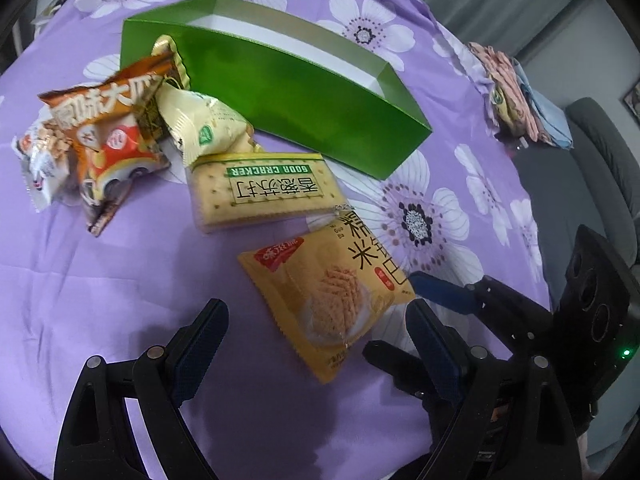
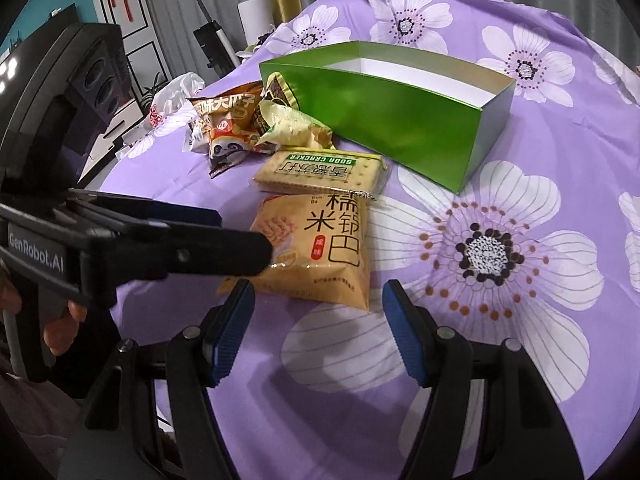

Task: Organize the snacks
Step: 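Move the right gripper to the yellow rice-cracker bag and grasp it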

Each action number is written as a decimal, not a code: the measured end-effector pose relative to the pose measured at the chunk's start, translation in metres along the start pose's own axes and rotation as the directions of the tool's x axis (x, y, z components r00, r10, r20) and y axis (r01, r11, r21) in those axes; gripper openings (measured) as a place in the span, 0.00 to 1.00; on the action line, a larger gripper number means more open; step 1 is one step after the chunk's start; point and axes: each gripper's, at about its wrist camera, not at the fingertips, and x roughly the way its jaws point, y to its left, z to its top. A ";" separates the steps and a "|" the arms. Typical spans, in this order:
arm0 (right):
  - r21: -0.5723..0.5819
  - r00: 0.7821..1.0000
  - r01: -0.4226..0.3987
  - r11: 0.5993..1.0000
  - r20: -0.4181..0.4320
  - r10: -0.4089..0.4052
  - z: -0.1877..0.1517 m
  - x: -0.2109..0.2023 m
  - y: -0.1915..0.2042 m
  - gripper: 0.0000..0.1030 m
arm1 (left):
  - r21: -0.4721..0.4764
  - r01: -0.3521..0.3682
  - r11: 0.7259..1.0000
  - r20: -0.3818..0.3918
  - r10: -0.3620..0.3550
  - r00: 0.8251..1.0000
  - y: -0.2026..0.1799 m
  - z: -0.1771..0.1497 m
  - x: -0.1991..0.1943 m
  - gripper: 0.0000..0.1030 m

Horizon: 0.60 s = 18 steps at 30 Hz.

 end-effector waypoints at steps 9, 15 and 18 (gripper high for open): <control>-0.023 0.998 -0.065 0.998 0.001 0.065 0.011 0.014 0.007 0.66 | -0.039 0.056 0.998 -0.021 -0.057 0.998 0.006 0.010 0.011 0.87; -0.022 0.997 -0.073 0.997 0.009 0.073 0.012 0.016 0.010 0.56 | -0.047 0.051 0.998 -0.026 -0.053 0.998 0.011 0.014 0.014 0.69; -0.018 0.997 -0.075 0.997 0.013 0.075 0.011 0.015 0.010 0.45 | -0.047 0.054 0.997 -0.023 -0.055 0.998 0.014 0.013 0.013 0.60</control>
